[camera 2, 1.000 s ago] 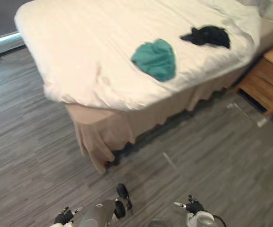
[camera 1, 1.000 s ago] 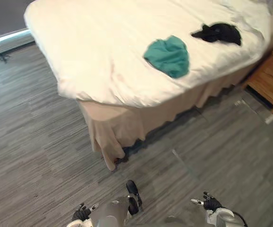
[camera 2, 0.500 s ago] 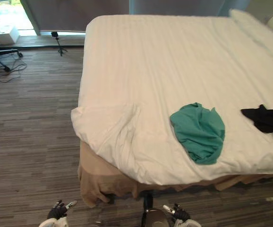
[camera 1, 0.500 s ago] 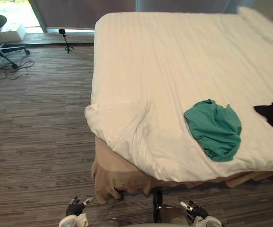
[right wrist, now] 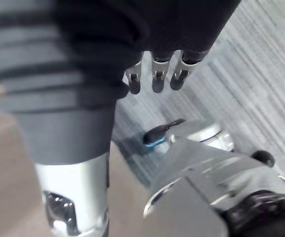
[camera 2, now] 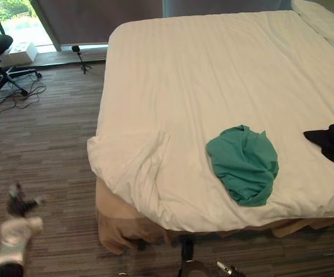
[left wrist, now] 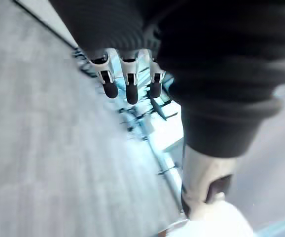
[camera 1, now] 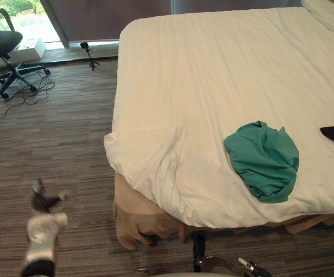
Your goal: Tidy the bed and pick cloth on bed and put in laundry
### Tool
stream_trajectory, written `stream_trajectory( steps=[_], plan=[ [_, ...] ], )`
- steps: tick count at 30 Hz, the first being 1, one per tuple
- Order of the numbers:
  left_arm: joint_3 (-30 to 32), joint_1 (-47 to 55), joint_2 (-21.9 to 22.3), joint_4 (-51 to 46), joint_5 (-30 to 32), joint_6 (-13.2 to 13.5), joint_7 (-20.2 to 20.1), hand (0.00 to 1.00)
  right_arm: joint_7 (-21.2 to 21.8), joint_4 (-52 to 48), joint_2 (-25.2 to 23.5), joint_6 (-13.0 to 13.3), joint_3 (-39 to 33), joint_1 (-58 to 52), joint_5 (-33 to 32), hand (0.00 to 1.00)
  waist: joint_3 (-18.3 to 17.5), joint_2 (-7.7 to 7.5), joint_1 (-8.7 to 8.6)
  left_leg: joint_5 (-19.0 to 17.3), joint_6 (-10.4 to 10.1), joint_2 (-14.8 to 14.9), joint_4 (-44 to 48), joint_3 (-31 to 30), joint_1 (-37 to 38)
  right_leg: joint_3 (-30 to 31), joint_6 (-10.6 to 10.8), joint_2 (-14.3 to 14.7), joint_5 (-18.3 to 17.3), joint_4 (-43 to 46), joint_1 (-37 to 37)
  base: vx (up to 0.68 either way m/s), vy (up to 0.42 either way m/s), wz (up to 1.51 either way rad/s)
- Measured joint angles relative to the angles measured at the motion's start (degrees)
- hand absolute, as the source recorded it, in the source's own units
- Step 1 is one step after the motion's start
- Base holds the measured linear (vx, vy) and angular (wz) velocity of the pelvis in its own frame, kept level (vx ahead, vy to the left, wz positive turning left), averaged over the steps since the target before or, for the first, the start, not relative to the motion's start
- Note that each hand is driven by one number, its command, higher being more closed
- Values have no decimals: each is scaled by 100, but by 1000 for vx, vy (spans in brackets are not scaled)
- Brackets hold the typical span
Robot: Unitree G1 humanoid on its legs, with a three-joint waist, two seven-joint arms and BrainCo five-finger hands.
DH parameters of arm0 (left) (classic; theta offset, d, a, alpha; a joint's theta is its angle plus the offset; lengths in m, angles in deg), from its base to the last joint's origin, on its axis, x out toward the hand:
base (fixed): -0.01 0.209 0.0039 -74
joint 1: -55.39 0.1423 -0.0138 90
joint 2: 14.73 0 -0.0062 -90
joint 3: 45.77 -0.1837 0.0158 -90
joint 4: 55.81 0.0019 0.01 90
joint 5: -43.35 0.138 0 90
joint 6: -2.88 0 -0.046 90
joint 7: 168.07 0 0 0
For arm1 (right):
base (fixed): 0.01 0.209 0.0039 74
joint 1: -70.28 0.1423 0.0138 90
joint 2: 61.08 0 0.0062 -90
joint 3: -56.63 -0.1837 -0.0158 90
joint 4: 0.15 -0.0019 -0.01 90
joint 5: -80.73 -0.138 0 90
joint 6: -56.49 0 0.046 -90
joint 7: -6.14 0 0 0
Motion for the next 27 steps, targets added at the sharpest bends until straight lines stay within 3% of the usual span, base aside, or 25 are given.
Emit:
stream_trajectory(
  steps=[5,7,10,14,18,26,27],
  plan=[
    [-63,-562,-419,-231,-493,69,-887,0,-68,-118,-182,-50,-177,-121,-3,0,-174,37,-13,-17,-17,1,-8,237,20,136,-35,48,42,1,-116,-47,-8,-24],
    [-381,-876,-465,-231,-573,70,-1293,0,-64,-279,-189,-57,-208,-187,-1,0,-176,147,-52,14,-63,1,-66,282,79,153,-49,76,59,2,-123,17,-5,-11],
    [-895,-1181,-465,-237,-410,62,-1581,0,-66,-283,-201,-38,-211,-192,1,0,-188,214,-127,16,-67,17,-83,371,107,214,-49,116,59,2,-143,16,5,-13],
    [-1855,-1343,-385,-239,250,-84,-1883,0,-70,-271,-240,76,-200,-200,58,0,-178,206,-230,16,-68,0,-138,542,185,350,-49,158,62,2,-186,-9,2,-19],
    [-2672,-1399,-92,-129,684,-472,-2122,0,-150,-365,-241,173,96,-199,59,0,-64,116,-390,15,-68,-36,-159,655,187,458,-32,161,79,1,-279,-33,0,-15],
    [-3626,-1515,484,758,1369,-971,-2195,0,-183,-495,-95,130,542,-35,272,0,206,98,-590,15,-70,-69,-143,861,-10,622,-25,174,155,13,-594,-27,-17,-13],
    [-3643,-1530,494,766,1414,-1005,-2194,100,-183,-495,-76,124,568,-19,274,0,239,102,-604,15,-70,-69,-138,864,-12,623,-26,174,155,27,-594,0,0,0]
  ],
)
